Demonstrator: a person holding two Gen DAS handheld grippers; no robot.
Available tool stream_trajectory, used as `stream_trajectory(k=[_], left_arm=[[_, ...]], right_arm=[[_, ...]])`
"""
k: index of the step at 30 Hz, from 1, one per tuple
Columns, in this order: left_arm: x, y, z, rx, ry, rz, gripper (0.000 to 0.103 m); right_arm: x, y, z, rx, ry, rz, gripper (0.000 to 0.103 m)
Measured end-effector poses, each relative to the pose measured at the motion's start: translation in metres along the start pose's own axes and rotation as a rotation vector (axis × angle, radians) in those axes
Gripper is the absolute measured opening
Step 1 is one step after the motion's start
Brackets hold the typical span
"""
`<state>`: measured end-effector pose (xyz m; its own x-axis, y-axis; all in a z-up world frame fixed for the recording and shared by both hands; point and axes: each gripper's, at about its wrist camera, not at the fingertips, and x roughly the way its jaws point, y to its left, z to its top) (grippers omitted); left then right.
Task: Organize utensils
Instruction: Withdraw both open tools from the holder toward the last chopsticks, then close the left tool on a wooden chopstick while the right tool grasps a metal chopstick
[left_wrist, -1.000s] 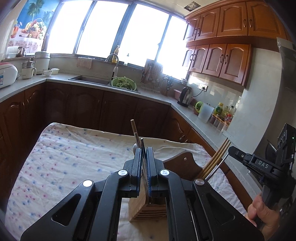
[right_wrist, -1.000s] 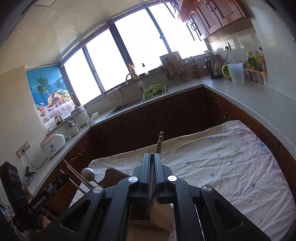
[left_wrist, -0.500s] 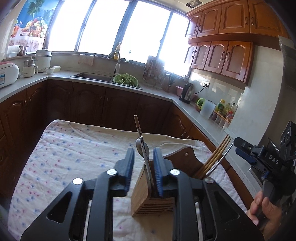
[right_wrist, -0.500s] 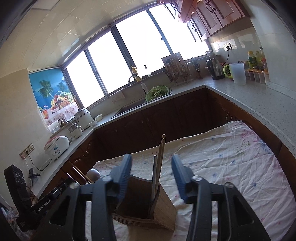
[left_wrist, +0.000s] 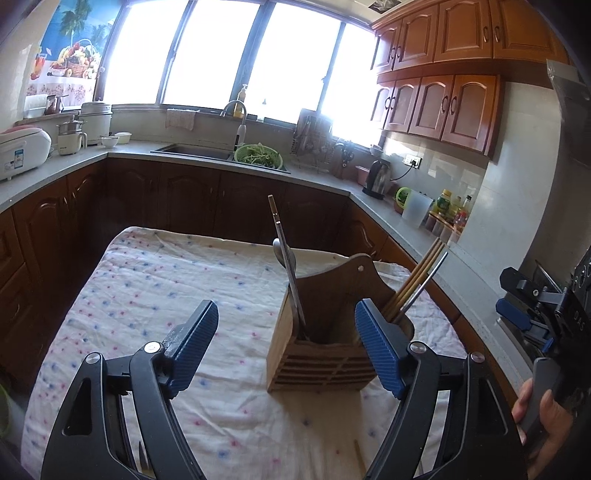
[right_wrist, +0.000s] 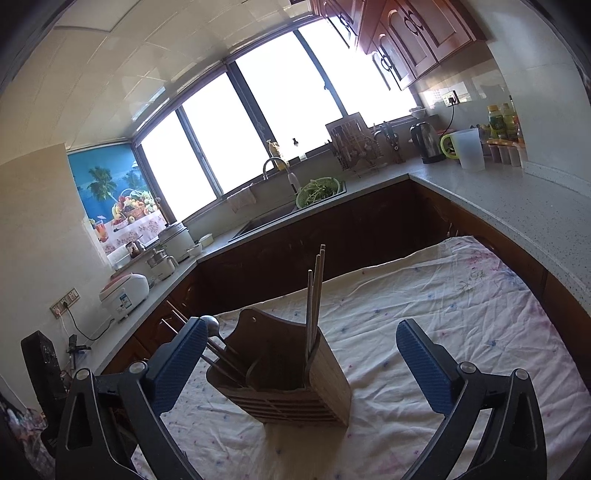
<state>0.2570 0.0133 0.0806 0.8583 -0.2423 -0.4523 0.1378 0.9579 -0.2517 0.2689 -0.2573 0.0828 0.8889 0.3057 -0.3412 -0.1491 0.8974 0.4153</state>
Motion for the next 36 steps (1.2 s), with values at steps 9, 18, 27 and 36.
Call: stream_trajectory(k=[9,18,27,36], left_arm=[[-0.023,-0.016,-0.037,0.014,0.057,-0.025,0.078],[-0.03,-0.021,-0.072,0.022,0.129,-0.038,0.08],[-0.023,-0.021,-0.102,0.031,0.217,-0.032,0.08],[-0.008,-0.032,-0.125,0.043,0.3,-0.044,0.08]], right_arm=[[-0.044,-0.008,-0.035,0.004,0.029,-0.02,0.103],[-0.072,-0.019,-0.07,-0.018,0.072,-0.076,0.103],[-0.084,-0.039,-0.104,0.0,0.129,-0.132,0.103],[-0.076,-0.044,-0.126,-0.019,0.19,-0.168,0.102]])
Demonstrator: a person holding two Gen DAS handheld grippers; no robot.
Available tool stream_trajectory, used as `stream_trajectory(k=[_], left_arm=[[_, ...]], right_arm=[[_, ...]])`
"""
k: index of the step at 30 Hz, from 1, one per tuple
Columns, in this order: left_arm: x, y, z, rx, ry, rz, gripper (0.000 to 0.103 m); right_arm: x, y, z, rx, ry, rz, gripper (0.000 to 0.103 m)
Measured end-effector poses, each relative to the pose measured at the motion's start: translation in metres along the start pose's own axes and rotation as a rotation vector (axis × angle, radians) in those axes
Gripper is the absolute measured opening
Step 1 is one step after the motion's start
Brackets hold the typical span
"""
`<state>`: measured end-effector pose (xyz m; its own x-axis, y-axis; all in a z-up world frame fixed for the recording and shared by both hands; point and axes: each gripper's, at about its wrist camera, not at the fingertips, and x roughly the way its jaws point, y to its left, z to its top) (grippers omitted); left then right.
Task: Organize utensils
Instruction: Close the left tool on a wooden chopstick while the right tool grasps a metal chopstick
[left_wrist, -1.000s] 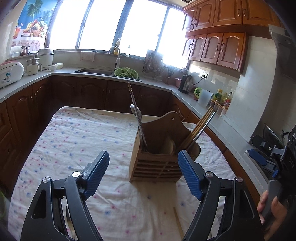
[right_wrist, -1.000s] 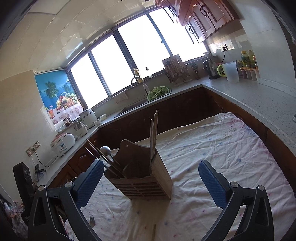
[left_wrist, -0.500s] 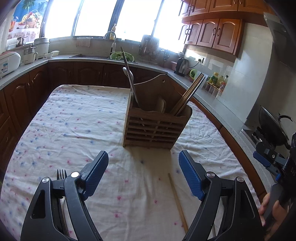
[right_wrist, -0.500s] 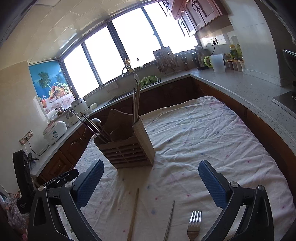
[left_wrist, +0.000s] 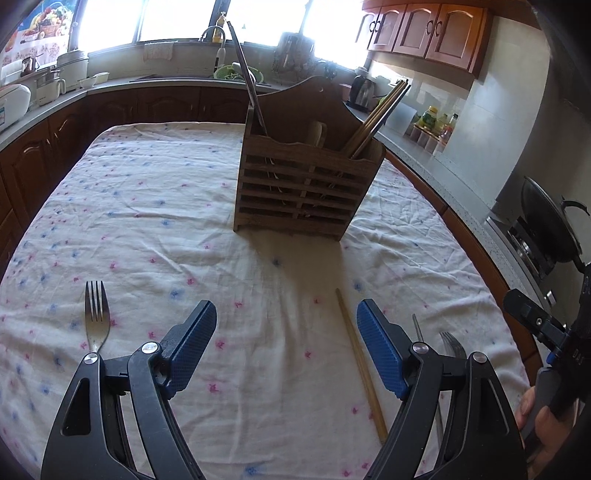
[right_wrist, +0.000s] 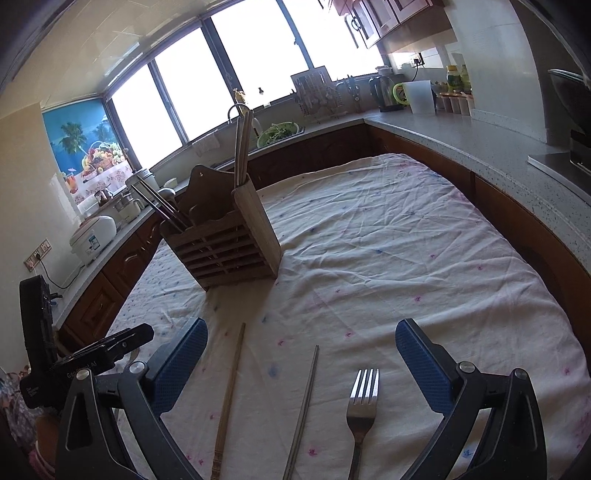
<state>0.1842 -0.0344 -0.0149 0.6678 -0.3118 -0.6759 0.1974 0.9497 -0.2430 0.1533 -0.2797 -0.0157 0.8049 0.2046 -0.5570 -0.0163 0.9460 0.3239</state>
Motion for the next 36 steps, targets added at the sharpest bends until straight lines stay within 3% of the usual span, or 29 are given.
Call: stream_trajectory(k=[1,5,9,15,22,27,31,32,36], left_arm=[[0.003,-0.002,0.0,0.006,0.008,-0.002,0.08],[0.014,-0.011,-0.001,0.025,0.046,-0.01,0.078],[0.026,-0.021,-0.001,0.052,0.09,-0.033,0.055],[0.049,-0.039,-0.003,0.091,0.158,-0.069,0.035],[0.08,-0.057,-0.013,0.165,0.247,-0.074,0.033],[0.073,-0.059,-0.022,0.234,0.24,-0.074,0.025],[0.067,-0.05,-0.025,0.241,0.272,-0.102,0.019],[0.066,-0.049,-0.024,0.239,0.278,-0.103,0.018],[0.069,-0.043,-0.018,0.197,0.291,-0.073,0.02]], right_arm=[[0.002,0.001,-0.001,-0.006,0.006,-0.011,0.101],[0.014,0.002,-0.005,-0.024,0.054,-0.036,0.078],[0.03,0.001,-0.01,-0.029,0.117,-0.046,0.051],[0.05,0.0,-0.018,-0.03,0.195,-0.036,0.032],[0.065,0.001,-0.021,-0.038,0.24,-0.035,0.025],[0.076,0.002,-0.025,-0.057,0.282,-0.044,0.019],[0.082,0.006,-0.029,-0.097,0.302,-0.061,0.016],[0.082,0.006,-0.029,-0.099,0.305,-0.058,0.01],[0.085,0.006,-0.027,-0.105,0.313,-0.056,0.01]])
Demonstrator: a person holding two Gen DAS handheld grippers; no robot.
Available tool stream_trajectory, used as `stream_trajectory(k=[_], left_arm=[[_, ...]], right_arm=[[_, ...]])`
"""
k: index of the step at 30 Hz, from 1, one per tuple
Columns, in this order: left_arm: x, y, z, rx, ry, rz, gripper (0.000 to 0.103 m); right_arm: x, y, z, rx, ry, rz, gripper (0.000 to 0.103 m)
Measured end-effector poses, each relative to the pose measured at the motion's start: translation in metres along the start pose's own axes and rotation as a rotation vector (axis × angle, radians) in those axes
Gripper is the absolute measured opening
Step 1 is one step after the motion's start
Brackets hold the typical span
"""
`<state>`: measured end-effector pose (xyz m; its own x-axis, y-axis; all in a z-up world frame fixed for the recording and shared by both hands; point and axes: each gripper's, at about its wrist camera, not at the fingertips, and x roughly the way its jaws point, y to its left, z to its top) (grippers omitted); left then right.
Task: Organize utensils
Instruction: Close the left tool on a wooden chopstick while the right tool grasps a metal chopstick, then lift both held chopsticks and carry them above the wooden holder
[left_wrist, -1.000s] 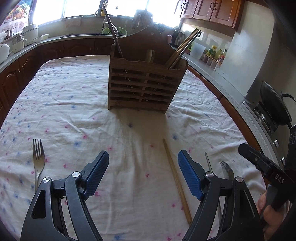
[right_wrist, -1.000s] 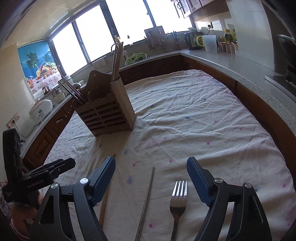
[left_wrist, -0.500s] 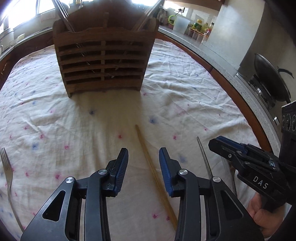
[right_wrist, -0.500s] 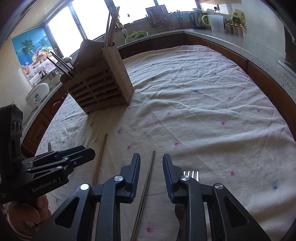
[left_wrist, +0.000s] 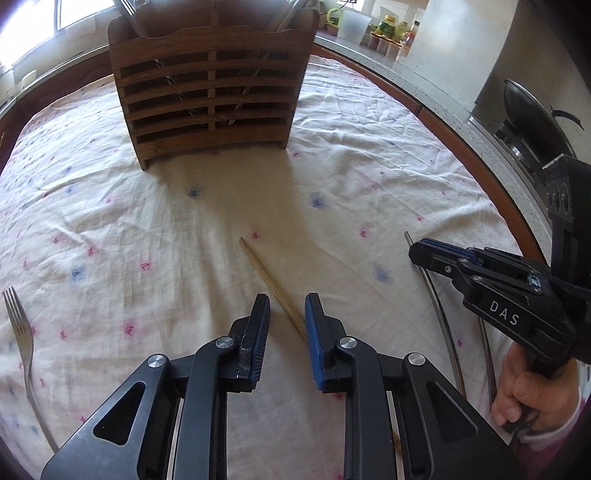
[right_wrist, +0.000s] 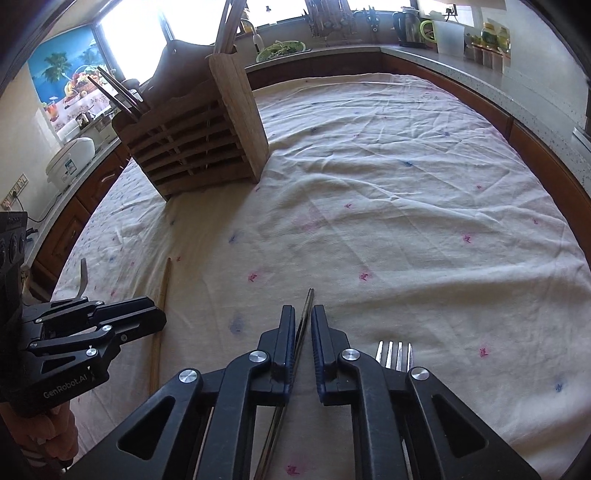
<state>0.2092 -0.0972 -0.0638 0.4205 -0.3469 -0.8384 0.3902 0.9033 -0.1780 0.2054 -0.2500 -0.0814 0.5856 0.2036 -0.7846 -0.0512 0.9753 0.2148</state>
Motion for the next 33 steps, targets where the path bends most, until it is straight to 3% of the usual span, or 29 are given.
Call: stream_trajectory(k=[8,14,18,23,33], left_arm=[[0.015,-0.003,0.022,0.026,0.002,0.052,0.021],[0.021,-0.01,0.026,0.099,-0.017,0.097,0.009],[0.015,-0.008,0.023,0.087,-0.025,0.067,0.004],[-0.011,-0.003,0.018,0.063,-0.077,0.033,0.004],[-0.099,0.018,0.016,0.0,-0.255,-0.044,0.004]], right_arm=[[0.006,0.001,0.006,-0.013,0.001,0.006,0.01],[0.007,0.006,0.005,-0.043,-0.007,-0.015,0.006],[0.005,0.004,0.007,-0.019,-0.013,0.022,0.005],[-0.015,0.012,0.011,-0.019,-0.064,0.049,0.004],[-0.081,0.028,0.03,-0.015,-0.227,0.115,0.004]])
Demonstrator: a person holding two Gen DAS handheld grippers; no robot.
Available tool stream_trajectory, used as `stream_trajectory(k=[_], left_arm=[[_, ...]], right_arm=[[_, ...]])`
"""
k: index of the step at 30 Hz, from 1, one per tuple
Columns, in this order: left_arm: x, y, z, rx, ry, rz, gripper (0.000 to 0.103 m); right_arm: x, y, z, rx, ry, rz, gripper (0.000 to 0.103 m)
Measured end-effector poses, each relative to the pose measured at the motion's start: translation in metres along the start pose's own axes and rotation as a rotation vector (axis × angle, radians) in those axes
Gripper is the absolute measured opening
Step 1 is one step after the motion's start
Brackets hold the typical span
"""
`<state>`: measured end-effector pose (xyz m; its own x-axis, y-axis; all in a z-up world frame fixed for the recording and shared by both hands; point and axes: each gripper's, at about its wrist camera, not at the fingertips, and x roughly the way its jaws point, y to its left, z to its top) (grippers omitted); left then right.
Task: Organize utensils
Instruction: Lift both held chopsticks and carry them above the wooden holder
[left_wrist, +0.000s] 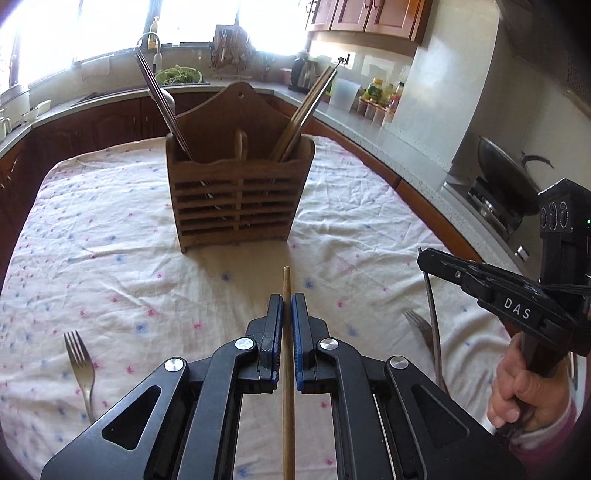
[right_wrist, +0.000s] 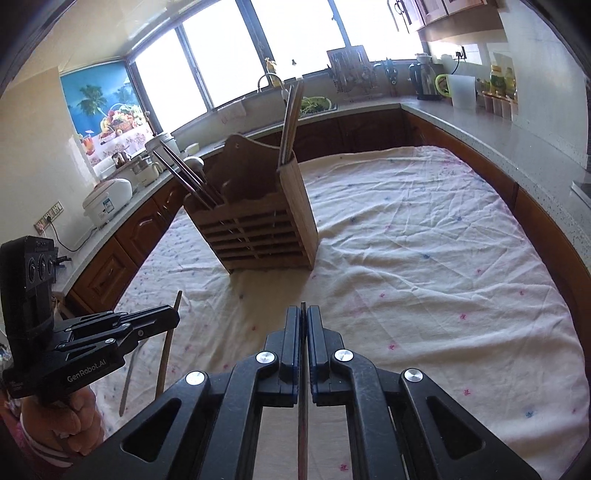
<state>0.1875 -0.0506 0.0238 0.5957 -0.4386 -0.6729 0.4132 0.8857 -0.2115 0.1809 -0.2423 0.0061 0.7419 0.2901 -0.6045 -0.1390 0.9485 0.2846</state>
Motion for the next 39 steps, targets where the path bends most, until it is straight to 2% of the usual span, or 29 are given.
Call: stream_trajectory(k=[5,15,28,39], left_arm=[[-0.031,0.006,0.002,-0.029,-0.07,-0.018,0.004],[-0.066,0.016,0.008,-0.056,-0.167,-0.021,0.004],[-0.083,0.029,0.02,-0.086,-0.251,-0.002,0.004],[-0.098,0.035,0.048,-0.091,-0.339,0.02,0.004]], right_arm=[[-0.025,0.011,0.015,-0.009,-0.072,0.017,0.004],[-0.051,0.026,0.032,-0.036,-0.149,0.03,0.004],[-0.059,0.034,0.053,-0.05,-0.201,0.041,0.004],[-0.061,0.042,0.083,-0.077,-0.251,0.058,0.004]])
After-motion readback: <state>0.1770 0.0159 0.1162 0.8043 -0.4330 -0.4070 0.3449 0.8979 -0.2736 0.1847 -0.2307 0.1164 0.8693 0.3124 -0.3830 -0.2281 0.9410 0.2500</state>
